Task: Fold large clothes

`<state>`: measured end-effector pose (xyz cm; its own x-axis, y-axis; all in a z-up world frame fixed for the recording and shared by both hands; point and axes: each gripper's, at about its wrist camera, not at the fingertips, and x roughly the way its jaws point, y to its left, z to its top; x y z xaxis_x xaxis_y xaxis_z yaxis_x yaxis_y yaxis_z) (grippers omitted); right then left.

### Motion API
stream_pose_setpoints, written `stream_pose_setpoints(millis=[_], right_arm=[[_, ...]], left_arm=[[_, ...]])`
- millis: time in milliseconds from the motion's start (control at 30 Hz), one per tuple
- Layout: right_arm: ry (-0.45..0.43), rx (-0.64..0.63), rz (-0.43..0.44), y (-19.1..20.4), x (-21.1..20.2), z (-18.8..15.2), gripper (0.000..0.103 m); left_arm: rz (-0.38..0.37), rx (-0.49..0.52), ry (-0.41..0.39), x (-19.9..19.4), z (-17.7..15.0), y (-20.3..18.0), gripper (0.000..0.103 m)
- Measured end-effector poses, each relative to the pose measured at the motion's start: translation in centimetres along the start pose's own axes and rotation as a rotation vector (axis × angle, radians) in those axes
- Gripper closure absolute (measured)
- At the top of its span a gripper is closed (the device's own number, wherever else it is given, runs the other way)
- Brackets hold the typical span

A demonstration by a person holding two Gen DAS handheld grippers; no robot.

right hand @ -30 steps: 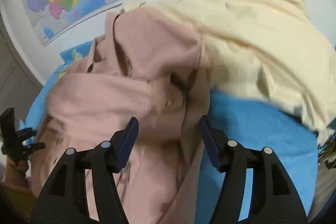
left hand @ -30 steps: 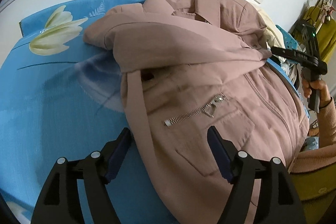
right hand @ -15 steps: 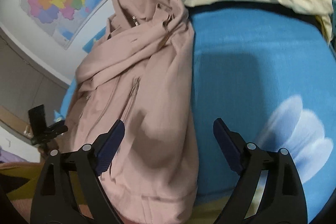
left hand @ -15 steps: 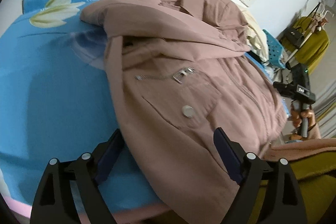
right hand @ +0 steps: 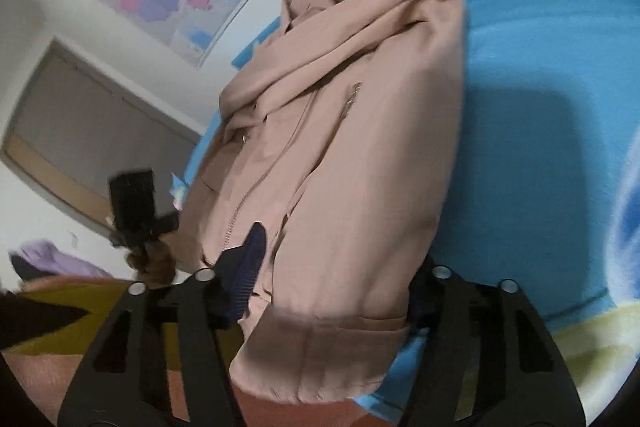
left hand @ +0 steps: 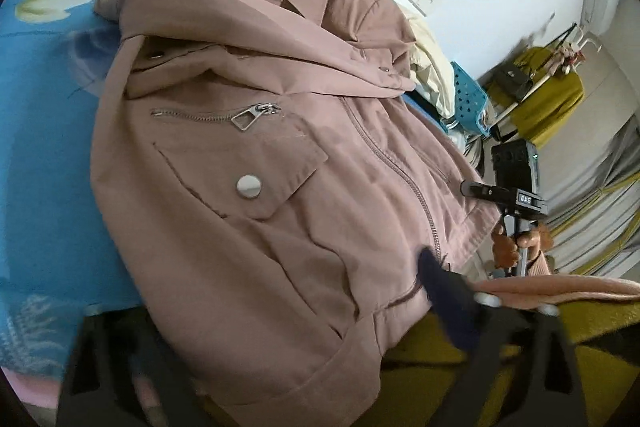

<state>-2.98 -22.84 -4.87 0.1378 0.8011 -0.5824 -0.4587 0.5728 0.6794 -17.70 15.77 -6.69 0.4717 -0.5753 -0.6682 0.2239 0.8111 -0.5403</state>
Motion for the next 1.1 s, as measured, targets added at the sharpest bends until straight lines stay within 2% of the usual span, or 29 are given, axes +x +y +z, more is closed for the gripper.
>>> stream_pose_setpoints(millis=[33,67,100,167,200,367,467,567,633,667,733,833,900,1100], right_arm=[[0.008,0.009,0.017,0.2,0.4,0.1,0.063],[0.005,0.022,0.046,0.3,0.5,0.1,0.07],[-0.005,0.029,0.074,0.4,0.4,0.1,0.073],[-0.033,0.02,0.104,1.3,-0.1,0.2,0.081],[-0.051,0.009,0.117,1.9,-0.6,0.2,0.081],[-0.139,-0.067,0.193,6.0,-4.1,0.0,0.09],[-0.17,-0.156,0.234,9.6,-5.9,-0.5,0.091],[-0.171,-0.197,0.284,11.3,-6.6,-1.1,0.091],[-0.125,-0.165,0.292,10.7,-5.8,-1.7,0.091],[-0.108,-0.144,0.277,10.3,-5.3,-1.9,0.091],[-0.048,-0.087,0.25,8.8,-3.9,-2.5,0.091],[-0.011,-0.046,0.247,8.0,-2.9,-3.2,0.091],[-0.019,-0.044,0.237,8.3,-3.0,-3.4,0.091],[-0.105,-0.034,0.251,8.4,-4.5,-1.8,0.091]], left_arm=[[0.042,0.003,-0.003,0.2,0.1,-0.1,0.049],[0.079,-0.003,-0.006,0.3,0.3,-0.1,0.067],[0.082,-0.024,-0.004,0.2,0.5,0.3,0.084],[0.058,-0.074,-0.02,-0.5,0.8,1.3,0.095],[0.037,-0.091,-0.035,-1.0,0.9,1.6,0.098],[-0.01,-0.075,-0.17,-6.6,1.6,1.0,0.1],[-0.014,-0.06,-0.253,-10.5,1.6,0.4,0.1],[-0.025,-0.069,-0.293,-13.0,0.9,0.9,0.099],[-0.018,-0.072,-0.285,-13.1,0.2,1.5,0.099],[0.003,-0.082,-0.253,-12.4,-0.3,2.0,0.098],[-0.005,-0.104,-0.182,-10.4,-0.9,2.8,0.098],[-0.007,-0.127,-0.108,-8.1,-1.8,3.4,0.099],[-0.008,-0.129,-0.105,-7.9,-2.0,3.5,0.099],[-0.015,-0.097,-0.187,-10.4,-0.3,2.6,0.099]])
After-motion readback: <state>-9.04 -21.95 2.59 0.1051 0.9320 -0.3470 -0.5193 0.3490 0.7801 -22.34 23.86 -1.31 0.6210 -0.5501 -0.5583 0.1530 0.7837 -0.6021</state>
